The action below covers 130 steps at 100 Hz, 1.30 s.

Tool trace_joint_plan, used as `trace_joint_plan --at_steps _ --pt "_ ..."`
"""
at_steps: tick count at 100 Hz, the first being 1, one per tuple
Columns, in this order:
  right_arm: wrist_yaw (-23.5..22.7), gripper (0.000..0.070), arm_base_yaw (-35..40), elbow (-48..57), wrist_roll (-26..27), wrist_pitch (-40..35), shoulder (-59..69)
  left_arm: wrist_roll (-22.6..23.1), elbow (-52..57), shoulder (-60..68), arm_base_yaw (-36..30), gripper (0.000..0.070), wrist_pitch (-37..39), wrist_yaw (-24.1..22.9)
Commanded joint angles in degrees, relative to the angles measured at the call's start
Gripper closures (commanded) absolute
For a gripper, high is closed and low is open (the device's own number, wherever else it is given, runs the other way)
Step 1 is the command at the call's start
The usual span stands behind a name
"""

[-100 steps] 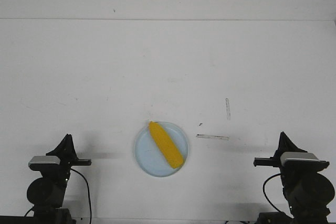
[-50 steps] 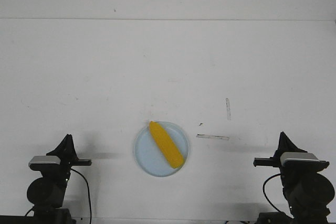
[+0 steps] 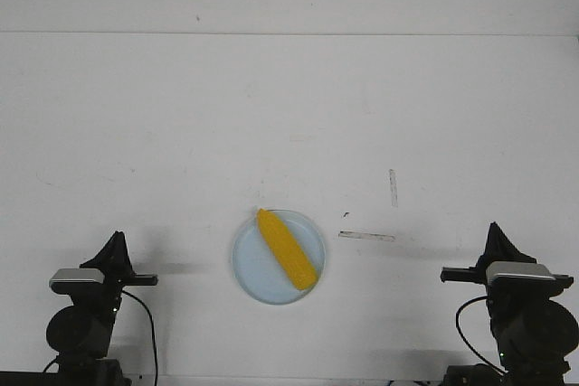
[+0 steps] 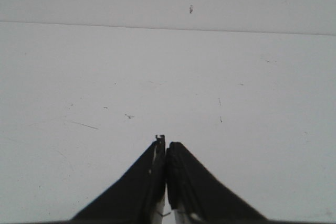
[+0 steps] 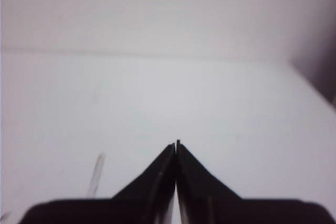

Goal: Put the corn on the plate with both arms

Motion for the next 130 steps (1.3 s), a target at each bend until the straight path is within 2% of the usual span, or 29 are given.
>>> trace_joint_plan --at_steps 1,15,32,46,68,130 --pt "-0.1 0.0700 -0.9 -3.4 -0.8 2.9 -1.3 0.1 -1.2 -0.1 0.0 0.0700 0.6 -0.2" --pt "-1.7 0.0700 -1.9 -14.2 1.8 12.6 -6.6 0.1 -1.2 -0.1 0.0 0.0700 0.7 -0.2" --pt "-2.2 0.0700 -1.8 -24.8 5.2 16.9 -15.7 0.1 -1.2 -0.1 0.0 0.0700 0.6 -0.2" --pt "-2.1 0.0700 -1.8 -30.8 7.0 25.1 -15.5 0.1 -1.2 -0.1 0.0 0.0700 0.7 -0.2" --pt "-2.1 0.0700 -1.8 -30.9 8.4 24.7 -15.5 0.1 -1.2 -0.1 0.1 0.0700 0.5 -0.2" --pt "-1.9 0.0700 -1.9 -30.9 8.3 24.6 -15.5 0.1 -1.2 -0.1 0.1 0.0700 0.5 -0.2"
